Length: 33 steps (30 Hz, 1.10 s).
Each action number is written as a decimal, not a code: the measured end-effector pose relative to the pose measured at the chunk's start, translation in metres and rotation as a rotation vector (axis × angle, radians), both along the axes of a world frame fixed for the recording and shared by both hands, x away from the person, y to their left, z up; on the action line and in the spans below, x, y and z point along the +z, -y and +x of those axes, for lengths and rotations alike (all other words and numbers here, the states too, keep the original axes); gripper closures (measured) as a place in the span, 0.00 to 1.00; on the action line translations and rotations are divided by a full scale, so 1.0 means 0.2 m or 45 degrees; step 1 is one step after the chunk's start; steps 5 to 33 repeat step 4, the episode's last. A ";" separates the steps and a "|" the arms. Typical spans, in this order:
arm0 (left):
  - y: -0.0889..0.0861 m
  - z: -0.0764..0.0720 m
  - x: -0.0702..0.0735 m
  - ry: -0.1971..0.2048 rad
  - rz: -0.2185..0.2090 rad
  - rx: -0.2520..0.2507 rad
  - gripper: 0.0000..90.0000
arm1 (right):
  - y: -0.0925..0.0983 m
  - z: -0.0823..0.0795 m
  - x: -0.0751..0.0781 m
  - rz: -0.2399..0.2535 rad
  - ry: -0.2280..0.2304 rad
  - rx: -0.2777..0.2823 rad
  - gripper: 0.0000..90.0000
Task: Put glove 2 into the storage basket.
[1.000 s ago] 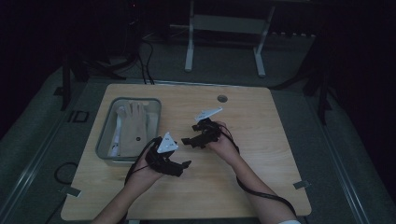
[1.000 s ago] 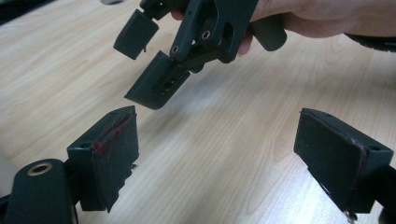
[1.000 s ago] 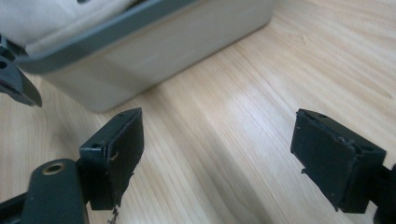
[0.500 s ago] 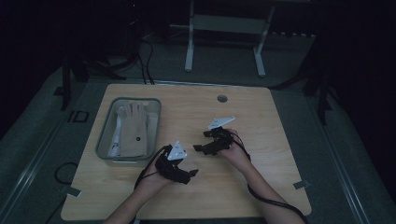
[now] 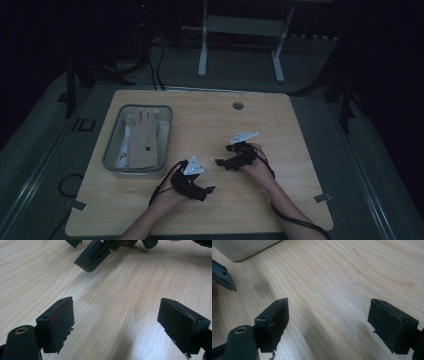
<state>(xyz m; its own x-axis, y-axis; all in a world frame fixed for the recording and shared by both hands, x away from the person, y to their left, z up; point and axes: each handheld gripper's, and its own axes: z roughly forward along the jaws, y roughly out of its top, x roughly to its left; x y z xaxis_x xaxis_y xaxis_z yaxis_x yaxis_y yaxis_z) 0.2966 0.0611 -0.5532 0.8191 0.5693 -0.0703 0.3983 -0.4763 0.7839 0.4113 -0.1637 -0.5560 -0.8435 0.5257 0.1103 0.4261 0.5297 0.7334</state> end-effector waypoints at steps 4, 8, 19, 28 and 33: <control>0.00 0.00 0.00 -0.005 0.005 -0.014 0.16 | 0.01 0.00 0.00 0.007 -0.008 -0.012 0.19; 0.00 0.00 0.00 -0.005 0.005 -0.014 0.16 | 0.01 0.00 0.00 0.007 -0.008 -0.012 0.19; 0.00 0.00 0.00 -0.005 0.005 -0.014 0.16 | 0.01 0.00 0.00 0.007 -0.008 -0.012 0.19; 0.00 0.00 0.00 -0.005 0.005 -0.014 0.16 | 0.01 0.00 0.00 0.007 -0.008 -0.012 0.19; 0.00 0.00 0.00 -0.005 0.005 -0.014 0.16 | 0.01 0.00 0.00 0.007 -0.008 -0.012 0.19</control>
